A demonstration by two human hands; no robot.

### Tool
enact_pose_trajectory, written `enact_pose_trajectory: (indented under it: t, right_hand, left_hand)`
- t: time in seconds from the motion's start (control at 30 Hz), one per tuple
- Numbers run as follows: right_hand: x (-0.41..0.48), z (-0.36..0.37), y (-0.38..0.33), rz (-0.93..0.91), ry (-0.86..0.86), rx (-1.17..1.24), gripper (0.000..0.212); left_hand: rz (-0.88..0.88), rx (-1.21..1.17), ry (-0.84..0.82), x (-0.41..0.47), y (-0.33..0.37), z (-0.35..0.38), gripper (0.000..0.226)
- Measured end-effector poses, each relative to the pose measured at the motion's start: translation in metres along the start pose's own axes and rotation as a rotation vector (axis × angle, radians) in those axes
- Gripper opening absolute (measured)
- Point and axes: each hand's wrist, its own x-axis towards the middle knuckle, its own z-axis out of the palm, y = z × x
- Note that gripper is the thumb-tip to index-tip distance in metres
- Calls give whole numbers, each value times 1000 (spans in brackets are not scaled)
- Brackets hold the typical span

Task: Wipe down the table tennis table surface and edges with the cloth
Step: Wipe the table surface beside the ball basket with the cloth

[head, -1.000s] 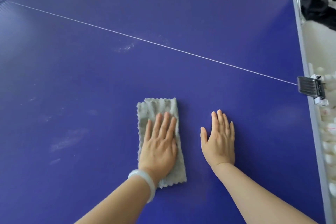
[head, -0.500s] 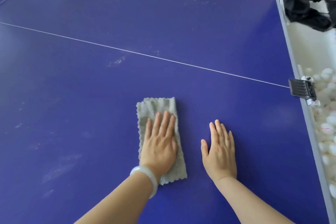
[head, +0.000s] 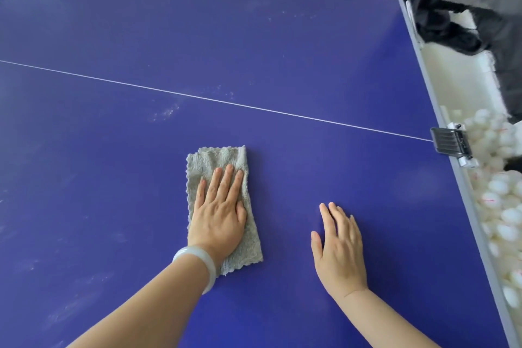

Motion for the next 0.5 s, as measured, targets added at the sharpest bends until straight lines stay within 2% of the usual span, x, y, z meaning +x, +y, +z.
enact_pose_trajectory:
  t: [0.1,0.27,0.37,0.43,0.5]
  right_hand:
    - [40,-8,5,83,79,43,46]
    - [106,1,-28,302,-85,10,63]
    - [110,15,-39,363,-39,-55,65]
    - [108,19,-38,356,-18,-52,65]
    - [111,21,-34,350,-6,-32,65]
  left_hand:
    - [0,0,3,4,-3,1,63]
    - [7,4,-11,3,-2,1,63]
    - [14,-4,10,1,-5,1,63]
    - [85,-3,17,2,5,5,62]
    - [271,-24,-3,10,31,15,59]
